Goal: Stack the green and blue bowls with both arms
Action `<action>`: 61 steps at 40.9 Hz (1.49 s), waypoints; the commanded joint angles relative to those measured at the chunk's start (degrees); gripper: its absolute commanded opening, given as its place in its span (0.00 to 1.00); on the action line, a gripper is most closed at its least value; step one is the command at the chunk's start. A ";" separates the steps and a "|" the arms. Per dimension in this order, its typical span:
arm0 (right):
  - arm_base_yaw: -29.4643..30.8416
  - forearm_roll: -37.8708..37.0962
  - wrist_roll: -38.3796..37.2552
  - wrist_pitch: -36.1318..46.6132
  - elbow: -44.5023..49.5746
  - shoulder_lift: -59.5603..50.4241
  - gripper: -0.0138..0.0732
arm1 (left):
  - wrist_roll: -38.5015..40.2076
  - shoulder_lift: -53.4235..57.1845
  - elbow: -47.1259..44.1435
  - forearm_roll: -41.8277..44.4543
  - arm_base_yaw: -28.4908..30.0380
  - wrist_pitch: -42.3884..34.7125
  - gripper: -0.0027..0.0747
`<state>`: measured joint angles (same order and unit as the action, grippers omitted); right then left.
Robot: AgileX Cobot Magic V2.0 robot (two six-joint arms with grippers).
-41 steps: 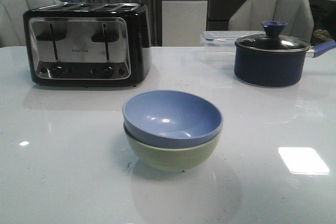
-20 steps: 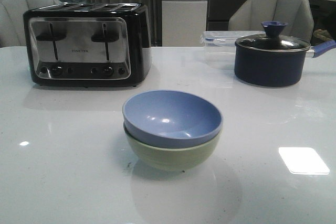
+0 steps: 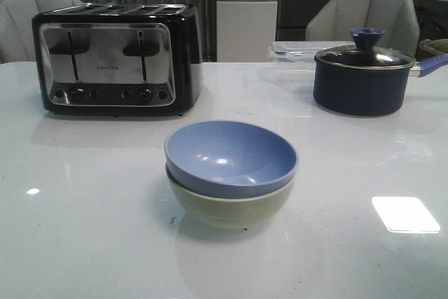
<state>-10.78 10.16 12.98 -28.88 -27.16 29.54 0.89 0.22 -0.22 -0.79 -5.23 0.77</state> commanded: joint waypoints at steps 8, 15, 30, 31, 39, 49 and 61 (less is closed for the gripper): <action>9.74 0.50 0.37 20.02 15.23 -19.47 0.22 | -0.04 1.19 -0.23 -0.37 0.07 -4.96 0.15; 11.74 1.14 0.37 25.76 24.28 -28.00 0.22 | -0.04 1.19 -0.23 -0.37 0.07 -4.96 0.15; 11.80 1.23 0.37 29.19 28.57 -31.11 0.22 | -0.04 1.19 -0.23 -0.37 0.07 -4.96 0.15; 11.80 1.23 0.37 29.31 28.57 -31.11 0.22 | -0.04 1.19 -0.23 -0.37 0.07 -4.96 0.15; 11.86 -0.96 -2.64 32.79 28.57 -31.28 0.22 | -0.04 1.19 -0.23 -0.37 0.07 -4.96 0.15; 11.86 -12.84 -19.91 34.50 28.57 -31.28 0.22 | -0.04 1.19 -0.23 -0.37 0.07 -4.96 0.15; 11.86 -12.70 -17.35 30.82 28.57 -31.28 0.22 | -0.04 1.19 -0.23 -0.37 0.07 -4.96 0.15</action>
<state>0.73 -1.90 -5.87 -1.46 1.63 -0.64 0.79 0.22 -0.22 -0.79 -5.19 0.73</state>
